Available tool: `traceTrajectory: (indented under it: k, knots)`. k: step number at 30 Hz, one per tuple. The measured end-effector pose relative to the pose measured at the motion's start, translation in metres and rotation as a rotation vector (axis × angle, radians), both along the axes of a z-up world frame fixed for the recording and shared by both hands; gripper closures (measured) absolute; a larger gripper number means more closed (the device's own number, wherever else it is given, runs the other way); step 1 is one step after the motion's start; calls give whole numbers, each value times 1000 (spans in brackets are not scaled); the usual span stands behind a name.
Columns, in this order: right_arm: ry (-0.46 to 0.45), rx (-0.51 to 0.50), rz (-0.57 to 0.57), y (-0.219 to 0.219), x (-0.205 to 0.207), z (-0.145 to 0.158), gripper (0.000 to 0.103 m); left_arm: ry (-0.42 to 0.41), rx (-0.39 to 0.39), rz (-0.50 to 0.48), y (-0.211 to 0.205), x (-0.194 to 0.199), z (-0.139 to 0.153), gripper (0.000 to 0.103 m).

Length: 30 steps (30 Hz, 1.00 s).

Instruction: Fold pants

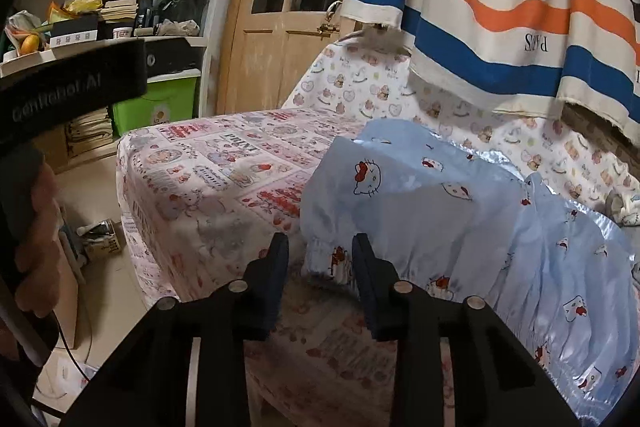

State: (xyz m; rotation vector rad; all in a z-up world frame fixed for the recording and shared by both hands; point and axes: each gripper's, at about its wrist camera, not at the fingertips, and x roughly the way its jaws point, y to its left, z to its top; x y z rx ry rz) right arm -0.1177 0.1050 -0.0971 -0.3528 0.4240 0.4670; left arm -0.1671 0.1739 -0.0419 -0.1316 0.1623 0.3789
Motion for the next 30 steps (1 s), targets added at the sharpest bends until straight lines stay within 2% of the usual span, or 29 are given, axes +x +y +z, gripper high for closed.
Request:
traceTrajectory:
  k: [1,3,7,11,15,18,21,23,26,30]
  knots:
    - [-14,-8,-16,-1,1,0,88,4,5,-2,-2,1,-1,1]
    - [-10,13,-10,-5,1,2,95,7,13,-10,-4,2,-1,1]
    - [-29,49,-20,-14,-1,13,95,27,14,-51,-7,13,5,1]
    - [-70,87,-56,-29,-3,30,95,132,-16,-188,-6,55,20,1]
    - [-119,122,-114,-50,-2,48,95,251,-179,-388,2,119,35,8]
    - [-117,151,-142,-63,0,54,95,398,-252,-460,-4,176,34,18]
    - [-113,173,-171,-75,3,57,95,553,-442,-565,-8,227,15,27]
    - [-112,181,-180,-81,3,57,95,621,-567,-632,-15,251,0,40]
    - [-97,195,-182,-88,5,56,95,661,-646,-658,-26,279,-9,42]
    - [-89,205,-177,-94,2,53,95,656,-683,-598,-27,320,-3,42]
